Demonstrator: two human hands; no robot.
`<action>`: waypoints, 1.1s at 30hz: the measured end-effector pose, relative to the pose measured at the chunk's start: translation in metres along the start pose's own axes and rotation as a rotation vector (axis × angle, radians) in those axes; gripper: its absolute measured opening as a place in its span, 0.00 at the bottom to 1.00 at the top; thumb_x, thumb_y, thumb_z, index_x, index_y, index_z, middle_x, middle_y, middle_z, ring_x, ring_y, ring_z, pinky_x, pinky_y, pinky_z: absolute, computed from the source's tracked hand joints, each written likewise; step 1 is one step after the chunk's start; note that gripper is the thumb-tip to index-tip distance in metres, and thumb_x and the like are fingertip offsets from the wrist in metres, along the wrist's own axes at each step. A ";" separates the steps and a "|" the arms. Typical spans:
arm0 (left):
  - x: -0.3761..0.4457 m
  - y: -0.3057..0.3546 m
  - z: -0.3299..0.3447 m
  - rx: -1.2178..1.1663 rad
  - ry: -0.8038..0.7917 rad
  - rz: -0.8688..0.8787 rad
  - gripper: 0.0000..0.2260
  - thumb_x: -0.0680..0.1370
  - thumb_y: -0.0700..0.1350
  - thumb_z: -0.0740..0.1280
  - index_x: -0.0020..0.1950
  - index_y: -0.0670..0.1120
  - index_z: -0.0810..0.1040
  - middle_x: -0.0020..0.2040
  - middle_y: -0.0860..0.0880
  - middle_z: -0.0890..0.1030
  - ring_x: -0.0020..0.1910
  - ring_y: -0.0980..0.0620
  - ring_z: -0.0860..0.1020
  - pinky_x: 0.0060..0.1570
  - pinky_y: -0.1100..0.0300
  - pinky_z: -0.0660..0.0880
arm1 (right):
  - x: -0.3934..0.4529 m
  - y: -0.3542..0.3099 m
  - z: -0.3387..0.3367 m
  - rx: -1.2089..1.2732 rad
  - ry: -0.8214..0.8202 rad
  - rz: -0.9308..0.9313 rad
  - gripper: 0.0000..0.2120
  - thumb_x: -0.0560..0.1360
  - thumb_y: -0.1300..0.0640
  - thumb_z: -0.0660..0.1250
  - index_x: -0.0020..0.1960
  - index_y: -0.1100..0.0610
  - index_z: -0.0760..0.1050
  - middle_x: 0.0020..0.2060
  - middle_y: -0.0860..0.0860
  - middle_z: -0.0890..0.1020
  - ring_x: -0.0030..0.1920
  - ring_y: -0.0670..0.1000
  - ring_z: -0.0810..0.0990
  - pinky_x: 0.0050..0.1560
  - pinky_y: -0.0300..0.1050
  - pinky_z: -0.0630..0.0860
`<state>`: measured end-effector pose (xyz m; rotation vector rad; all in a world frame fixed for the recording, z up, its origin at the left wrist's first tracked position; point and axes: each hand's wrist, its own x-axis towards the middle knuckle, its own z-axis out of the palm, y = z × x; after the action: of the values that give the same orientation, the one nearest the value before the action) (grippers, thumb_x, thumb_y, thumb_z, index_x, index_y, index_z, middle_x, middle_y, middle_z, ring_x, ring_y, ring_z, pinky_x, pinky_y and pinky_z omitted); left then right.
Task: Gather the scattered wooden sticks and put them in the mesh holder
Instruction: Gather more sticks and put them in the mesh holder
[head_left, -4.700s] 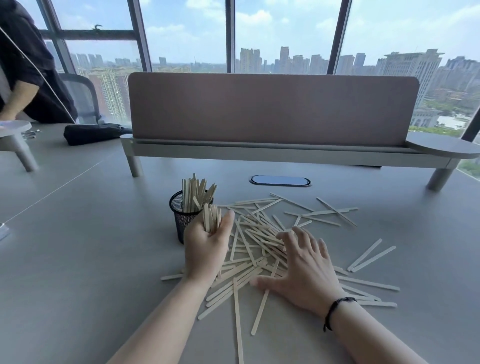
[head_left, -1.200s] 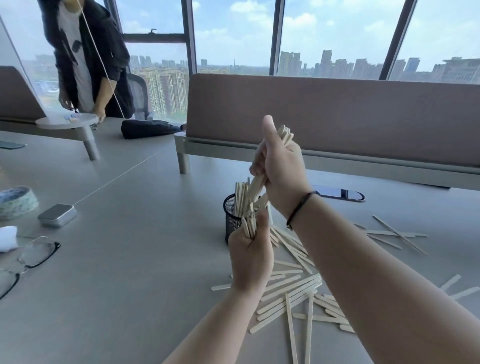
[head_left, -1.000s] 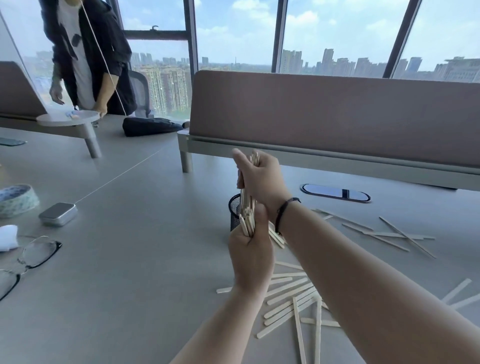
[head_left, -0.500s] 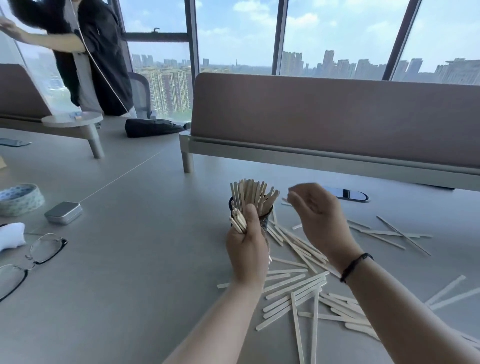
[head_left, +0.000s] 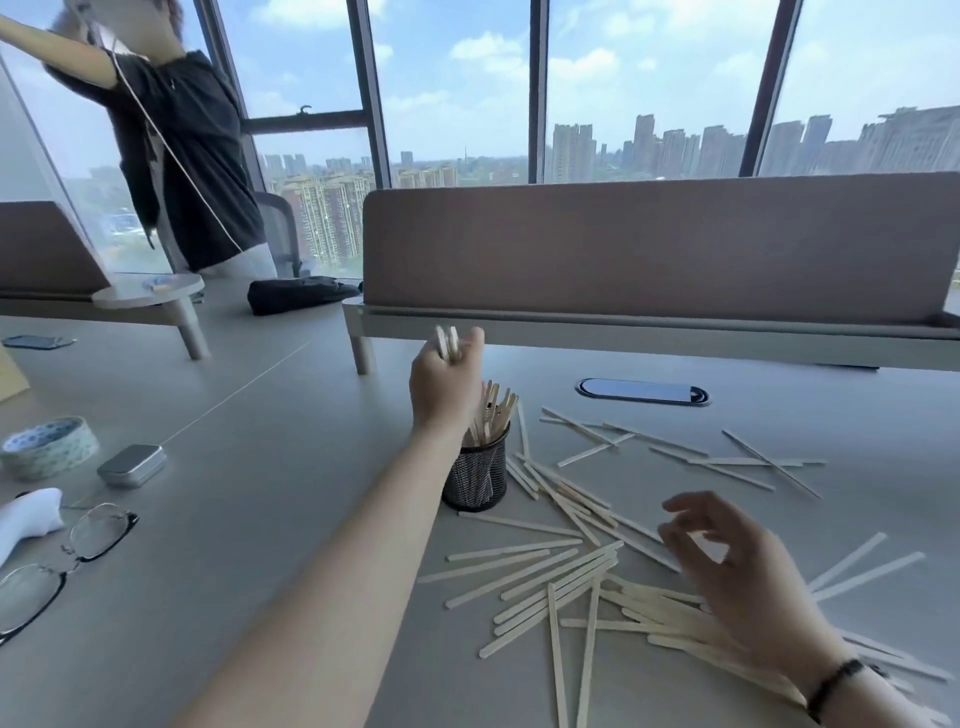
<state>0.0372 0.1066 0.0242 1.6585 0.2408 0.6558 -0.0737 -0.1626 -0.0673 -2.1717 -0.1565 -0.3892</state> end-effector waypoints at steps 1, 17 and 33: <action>-0.002 -0.003 0.001 0.044 -0.012 0.011 0.16 0.76 0.55 0.68 0.43 0.41 0.76 0.36 0.43 0.83 0.37 0.44 0.83 0.46 0.46 0.81 | -0.002 -0.001 0.002 -0.012 -0.033 -0.001 0.11 0.74 0.55 0.73 0.47 0.39 0.77 0.42 0.35 0.83 0.38 0.44 0.80 0.46 0.44 0.76; -0.004 -0.001 -0.003 0.694 -0.270 0.424 0.19 0.83 0.47 0.60 0.73 0.47 0.73 0.73 0.49 0.75 0.71 0.47 0.72 0.66 0.54 0.69 | -0.007 -0.002 0.003 -0.465 -0.251 -0.133 0.24 0.72 0.27 0.57 0.62 0.38 0.72 0.56 0.36 0.78 0.56 0.47 0.79 0.51 0.41 0.72; -0.005 -0.004 -0.001 0.764 -0.232 0.348 0.21 0.80 0.51 0.59 0.34 0.38 0.75 0.34 0.42 0.79 0.40 0.38 0.77 0.36 0.53 0.70 | -0.007 0.001 0.012 -0.492 -0.365 -0.152 0.32 0.70 0.24 0.51 0.68 0.38 0.67 0.66 0.36 0.71 0.66 0.47 0.71 0.65 0.40 0.67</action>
<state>0.0336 0.1053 0.0189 2.5301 0.0241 0.6596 -0.0775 -0.1532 -0.0765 -2.7150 -0.4721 -0.1144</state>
